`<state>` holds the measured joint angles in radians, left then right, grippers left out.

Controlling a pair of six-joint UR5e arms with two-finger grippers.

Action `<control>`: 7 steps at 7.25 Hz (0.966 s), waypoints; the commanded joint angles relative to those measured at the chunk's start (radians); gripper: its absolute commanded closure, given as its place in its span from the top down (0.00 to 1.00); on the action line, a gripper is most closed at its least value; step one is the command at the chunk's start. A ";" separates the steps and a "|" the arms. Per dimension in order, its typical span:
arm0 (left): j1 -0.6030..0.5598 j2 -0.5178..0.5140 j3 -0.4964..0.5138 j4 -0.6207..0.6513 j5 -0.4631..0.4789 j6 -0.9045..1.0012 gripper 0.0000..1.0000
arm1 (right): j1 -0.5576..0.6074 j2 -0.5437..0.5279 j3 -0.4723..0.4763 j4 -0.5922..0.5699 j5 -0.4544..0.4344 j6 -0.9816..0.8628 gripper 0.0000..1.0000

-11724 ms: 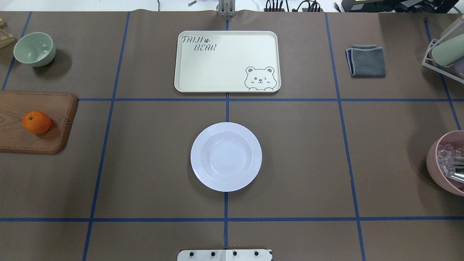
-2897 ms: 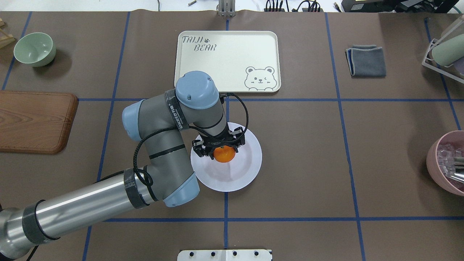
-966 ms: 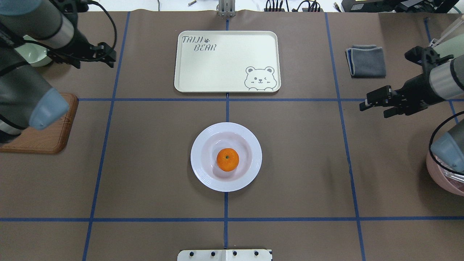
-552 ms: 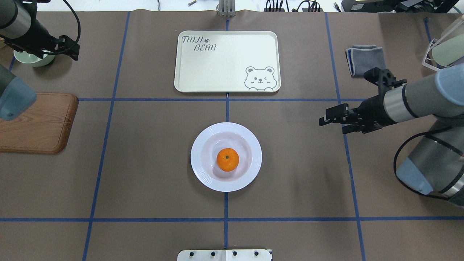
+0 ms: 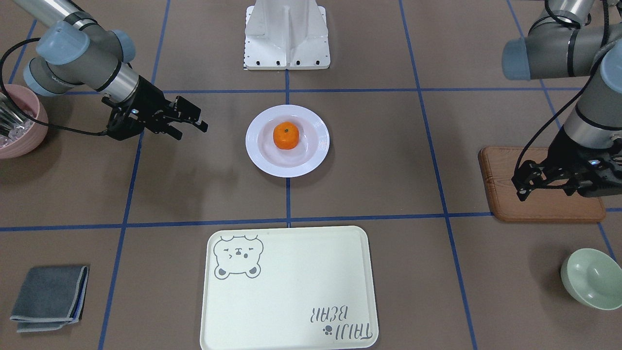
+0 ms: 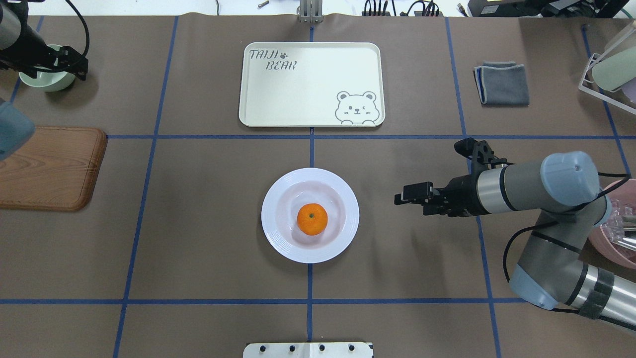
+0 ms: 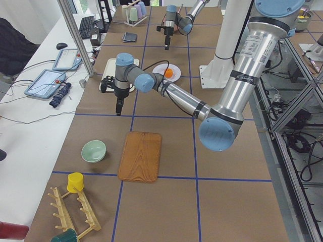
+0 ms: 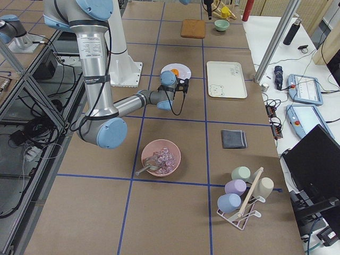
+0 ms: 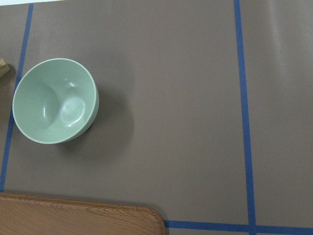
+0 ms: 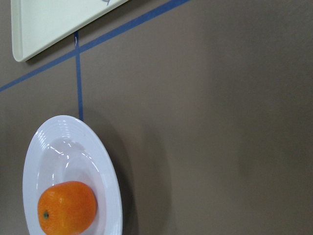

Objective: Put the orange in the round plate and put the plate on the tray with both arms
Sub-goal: 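Move the right gripper to the white plate's rim and grasp it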

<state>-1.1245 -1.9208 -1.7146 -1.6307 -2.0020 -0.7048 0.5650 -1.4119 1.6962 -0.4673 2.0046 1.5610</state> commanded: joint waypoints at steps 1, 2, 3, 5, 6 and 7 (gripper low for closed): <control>-0.003 0.005 0.001 0.000 0.002 0.001 0.98 | -0.057 0.065 -0.036 0.038 -0.082 0.036 1.00; -0.009 0.006 0.003 0.002 0.002 0.002 0.98 | -0.083 0.100 -0.074 0.038 -0.124 0.037 1.00; -0.012 0.005 0.010 0.002 0.000 0.002 0.99 | -0.086 0.114 -0.079 0.038 -0.129 0.042 1.00; -0.014 0.005 0.012 0.003 0.000 0.002 0.99 | -0.097 0.137 -0.085 0.036 -0.133 0.044 1.00; -0.018 0.005 0.021 0.005 0.000 0.004 0.98 | -0.106 0.152 -0.101 0.036 -0.156 0.045 1.00; -0.018 0.005 0.023 0.003 0.000 0.004 0.99 | -0.111 0.168 -0.115 0.036 -0.159 0.071 1.00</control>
<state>-1.1412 -1.9159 -1.6963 -1.6270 -2.0018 -0.7016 0.4615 -1.2637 1.5981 -0.4308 1.8559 1.6114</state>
